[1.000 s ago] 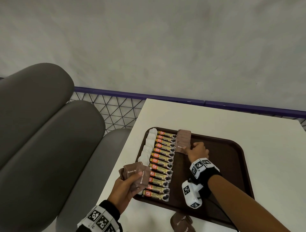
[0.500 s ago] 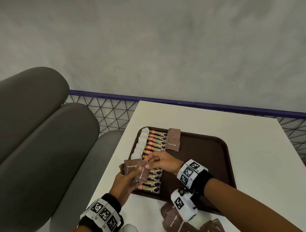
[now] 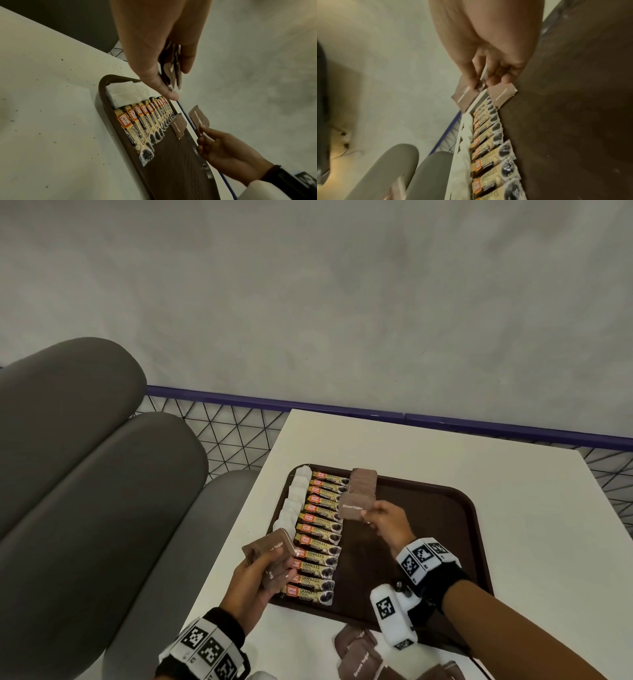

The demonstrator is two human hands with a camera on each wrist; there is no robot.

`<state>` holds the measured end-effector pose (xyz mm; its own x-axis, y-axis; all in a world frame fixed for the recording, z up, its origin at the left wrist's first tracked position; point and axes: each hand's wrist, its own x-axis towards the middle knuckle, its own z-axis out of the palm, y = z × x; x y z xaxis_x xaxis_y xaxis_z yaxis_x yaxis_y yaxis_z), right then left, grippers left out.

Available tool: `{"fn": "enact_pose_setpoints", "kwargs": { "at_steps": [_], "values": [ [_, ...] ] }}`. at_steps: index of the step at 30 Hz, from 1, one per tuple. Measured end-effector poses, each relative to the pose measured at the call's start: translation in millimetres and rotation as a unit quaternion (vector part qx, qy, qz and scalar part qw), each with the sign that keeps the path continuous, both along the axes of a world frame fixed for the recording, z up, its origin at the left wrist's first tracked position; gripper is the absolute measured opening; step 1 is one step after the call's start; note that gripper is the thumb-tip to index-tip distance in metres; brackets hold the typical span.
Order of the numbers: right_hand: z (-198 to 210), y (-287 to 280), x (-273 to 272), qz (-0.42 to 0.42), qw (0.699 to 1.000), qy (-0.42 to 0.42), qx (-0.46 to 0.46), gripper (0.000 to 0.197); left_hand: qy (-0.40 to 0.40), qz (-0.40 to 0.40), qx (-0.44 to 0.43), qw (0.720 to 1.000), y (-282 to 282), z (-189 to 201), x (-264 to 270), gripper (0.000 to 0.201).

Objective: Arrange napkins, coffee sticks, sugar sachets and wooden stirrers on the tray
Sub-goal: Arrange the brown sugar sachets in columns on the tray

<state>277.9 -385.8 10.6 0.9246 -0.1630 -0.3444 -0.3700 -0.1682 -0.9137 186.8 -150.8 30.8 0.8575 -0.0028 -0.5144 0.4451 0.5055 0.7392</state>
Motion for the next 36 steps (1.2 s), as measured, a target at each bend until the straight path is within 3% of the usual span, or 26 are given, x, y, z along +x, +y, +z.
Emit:
{"fn": "enact_pose_setpoints", "kwargs": {
  "at_steps": [3, 6, 10, 14, 20, 30, 33, 36],
  "values": [
    [-19, -11, 11, -0.087, 0.995, 0.038, -0.036, 0.012, 0.003, -0.005, 0.012, 1.0, 2, -3, 2, 0.02],
    [-28, -14, 16, -0.112, 0.99, 0.06, -0.064, 0.017, 0.002, -0.017, 0.025, 1.0, 5, -8, 4, 0.024],
    [-29, -8, 21, -0.11, 0.987, 0.068, -0.098, 0.011, -0.005, -0.04, 0.029, 0.999, 12, -15, 8, 0.047],
    [-34, -2, 28, -0.115, 0.982, 0.067, -0.133, 0.014, -0.005, -0.041, 0.022, 0.999, 15, -18, 13, 0.036],
    [-43, 5, 30, -0.093, 0.968, 0.069, -0.222, 0.031, 0.001, -0.046, -0.002, 0.999, 16, -16, 19, 0.036],
    [-39, 3, 27, -0.067, 0.953, 0.072, -0.287, 0.018, -0.006, -0.044, 0.016, 0.999, 12, -9, 18, 0.03],
    [-35, 0, 20, -0.067, 0.948, 0.046, -0.307, 0.032, -0.016, -0.05, 0.037, 0.998, 10, -4, 14, 0.032],
    [-29, 2, 11, -0.063, 0.951, -0.015, -0.303, 0.028, -0.016, -0.058, 0.057, 0.997, 8, 0, 11, 0.032]
  ]
}}
